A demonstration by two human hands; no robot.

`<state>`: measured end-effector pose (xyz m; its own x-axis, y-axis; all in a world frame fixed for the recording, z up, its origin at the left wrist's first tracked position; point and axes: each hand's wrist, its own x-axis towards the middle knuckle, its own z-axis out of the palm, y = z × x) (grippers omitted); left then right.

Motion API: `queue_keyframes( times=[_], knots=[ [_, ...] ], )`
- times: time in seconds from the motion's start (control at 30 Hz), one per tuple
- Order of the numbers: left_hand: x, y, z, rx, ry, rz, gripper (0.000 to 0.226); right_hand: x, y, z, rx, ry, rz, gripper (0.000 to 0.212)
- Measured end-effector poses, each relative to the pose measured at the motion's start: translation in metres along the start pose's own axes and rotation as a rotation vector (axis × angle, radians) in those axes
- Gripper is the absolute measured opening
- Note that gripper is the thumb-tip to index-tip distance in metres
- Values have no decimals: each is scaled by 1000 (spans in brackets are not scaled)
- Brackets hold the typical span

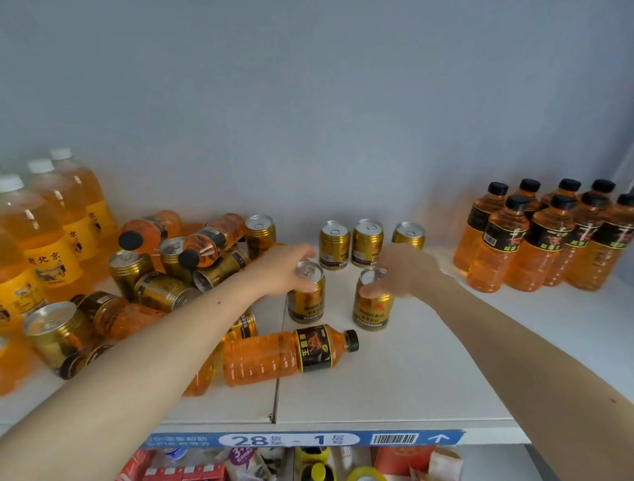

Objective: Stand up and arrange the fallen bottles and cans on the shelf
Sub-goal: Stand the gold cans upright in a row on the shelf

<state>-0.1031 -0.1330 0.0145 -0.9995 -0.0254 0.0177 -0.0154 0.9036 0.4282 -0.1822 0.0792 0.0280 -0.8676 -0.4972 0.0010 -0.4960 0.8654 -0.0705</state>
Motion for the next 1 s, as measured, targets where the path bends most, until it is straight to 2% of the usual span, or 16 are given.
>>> queue_keyframes(
  times=[0.23,0.47,0.6,1.0],
  knots=[
    [45,26,17,-14,-23,20,64,17,44,-7,-12,39,128,44],
    [79,39,28,13,1,13,59,41,70,-7,-13,88,164,48],
    [91,47,34,-3,-5,2,64,50,73,-6,-1,106,169,49],
    [103,64,42,-25,67,25,60,55,77,-1,58,132,171,73]
  ],
)
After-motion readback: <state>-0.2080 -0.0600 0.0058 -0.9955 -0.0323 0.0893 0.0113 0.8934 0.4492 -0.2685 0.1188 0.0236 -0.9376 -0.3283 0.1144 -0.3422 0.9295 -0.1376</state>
